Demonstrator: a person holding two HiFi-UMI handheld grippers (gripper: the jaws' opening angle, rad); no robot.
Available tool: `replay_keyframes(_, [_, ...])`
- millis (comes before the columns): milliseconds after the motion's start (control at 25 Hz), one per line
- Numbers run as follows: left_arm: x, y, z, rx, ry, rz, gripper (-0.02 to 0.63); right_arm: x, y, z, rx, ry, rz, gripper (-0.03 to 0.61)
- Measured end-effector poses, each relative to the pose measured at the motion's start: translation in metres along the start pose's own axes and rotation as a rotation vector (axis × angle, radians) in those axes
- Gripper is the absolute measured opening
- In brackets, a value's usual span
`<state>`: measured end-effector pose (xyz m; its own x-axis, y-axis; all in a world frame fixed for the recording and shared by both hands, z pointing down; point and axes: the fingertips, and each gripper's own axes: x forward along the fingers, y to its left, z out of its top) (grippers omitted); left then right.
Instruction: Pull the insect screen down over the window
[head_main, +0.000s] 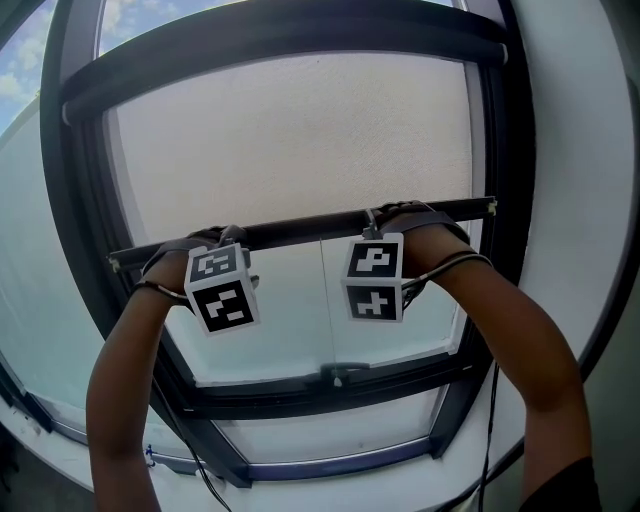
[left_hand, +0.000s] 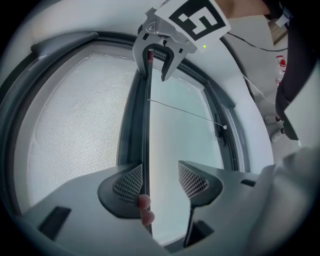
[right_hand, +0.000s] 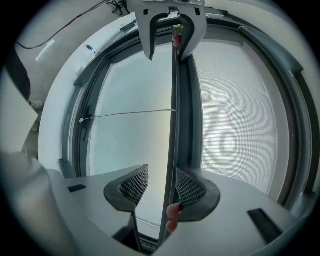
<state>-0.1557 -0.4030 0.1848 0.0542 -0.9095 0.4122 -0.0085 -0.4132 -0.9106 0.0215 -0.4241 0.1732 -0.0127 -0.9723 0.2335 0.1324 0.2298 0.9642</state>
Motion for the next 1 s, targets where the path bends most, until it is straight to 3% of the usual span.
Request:
replay_keyframes(240, [0.018,-0.030,-0.002,0.021,0.006,-0.057,0.225,0.012,0.033,0.004,-0.043,0.014,0.071,0.169])
replay_keyframes(520, [0.024,-0.032,-0.005,0.034,0.017,0.022,0.226,0.018,0.037,0.005,-0.100,0.012,-0.006,0.169])
replay_keyframes(800, [0.025,-0.035,-0.005,0.010,-0.012,0.006,0.225,0.016,0.039,0.012,0.051,-0.102,0.028,0.169])
replay_keyframes(1000, [0.024,-0.040,-0.008,-0.006,-0.019,-0.018,0.225,0.015,0.042,0.015,0.042,-0.103,0.032,0.169])
